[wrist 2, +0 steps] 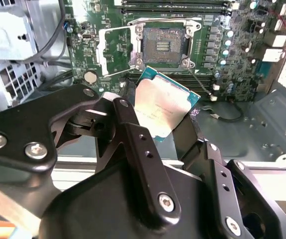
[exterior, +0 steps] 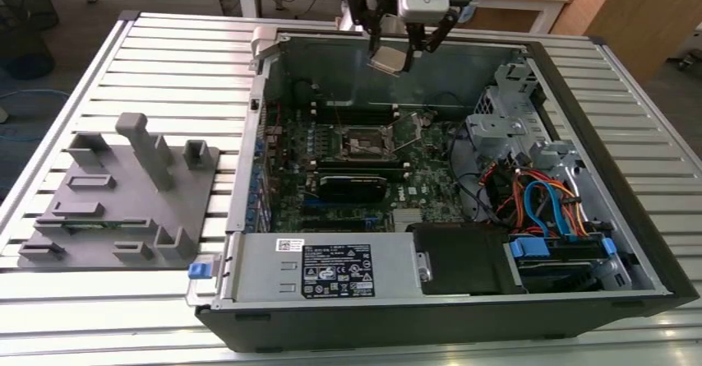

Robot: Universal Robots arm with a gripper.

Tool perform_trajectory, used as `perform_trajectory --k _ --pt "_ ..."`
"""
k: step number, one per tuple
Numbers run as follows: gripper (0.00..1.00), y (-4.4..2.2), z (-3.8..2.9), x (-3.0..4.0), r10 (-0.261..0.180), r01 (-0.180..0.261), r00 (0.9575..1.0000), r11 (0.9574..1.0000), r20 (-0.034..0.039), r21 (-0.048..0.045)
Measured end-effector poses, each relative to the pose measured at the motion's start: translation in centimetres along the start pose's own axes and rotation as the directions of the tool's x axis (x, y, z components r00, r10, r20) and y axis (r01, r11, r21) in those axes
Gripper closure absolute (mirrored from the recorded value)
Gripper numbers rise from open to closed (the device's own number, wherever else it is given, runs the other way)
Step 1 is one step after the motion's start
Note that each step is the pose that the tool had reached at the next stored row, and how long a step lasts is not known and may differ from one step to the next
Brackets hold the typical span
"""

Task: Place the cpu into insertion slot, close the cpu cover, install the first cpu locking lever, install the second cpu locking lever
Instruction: 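Place the cpu into insertion slot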

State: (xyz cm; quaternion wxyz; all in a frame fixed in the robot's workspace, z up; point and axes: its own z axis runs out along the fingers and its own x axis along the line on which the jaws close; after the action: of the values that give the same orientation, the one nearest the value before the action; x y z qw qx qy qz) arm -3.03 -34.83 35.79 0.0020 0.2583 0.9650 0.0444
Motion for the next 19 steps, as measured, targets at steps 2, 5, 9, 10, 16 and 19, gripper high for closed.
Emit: perform_trajectory --k 2,5,9,10,16,19 --pt "0.46 0.0 0.01 0.0 0.019 -0.019 0.9998 0.9998 0.0017 -0.0004" --pt "0.46 0.0 0.02 0.0 0.045 -0.045 0.999 0.999 0.0039 -0.001" --pt "0.46 0.0 0.03 0.0 0.066 -0.066 0.9978 0.9978 0.0057 -0.0015" --pt "0.46 0.0 0.03 0.0 0.072 -0.072 0.9974 0.9974 0.0062 -0.0017" --pt "0.46 0.0 0.05 0.0 0.105 -0.105 0.9945 0.9945 0.009 -0.0026" --pt "0.46 0.0 0.06 0.0 0.118 -0.118 0.9929 0.993 0.0101 -0.0029"
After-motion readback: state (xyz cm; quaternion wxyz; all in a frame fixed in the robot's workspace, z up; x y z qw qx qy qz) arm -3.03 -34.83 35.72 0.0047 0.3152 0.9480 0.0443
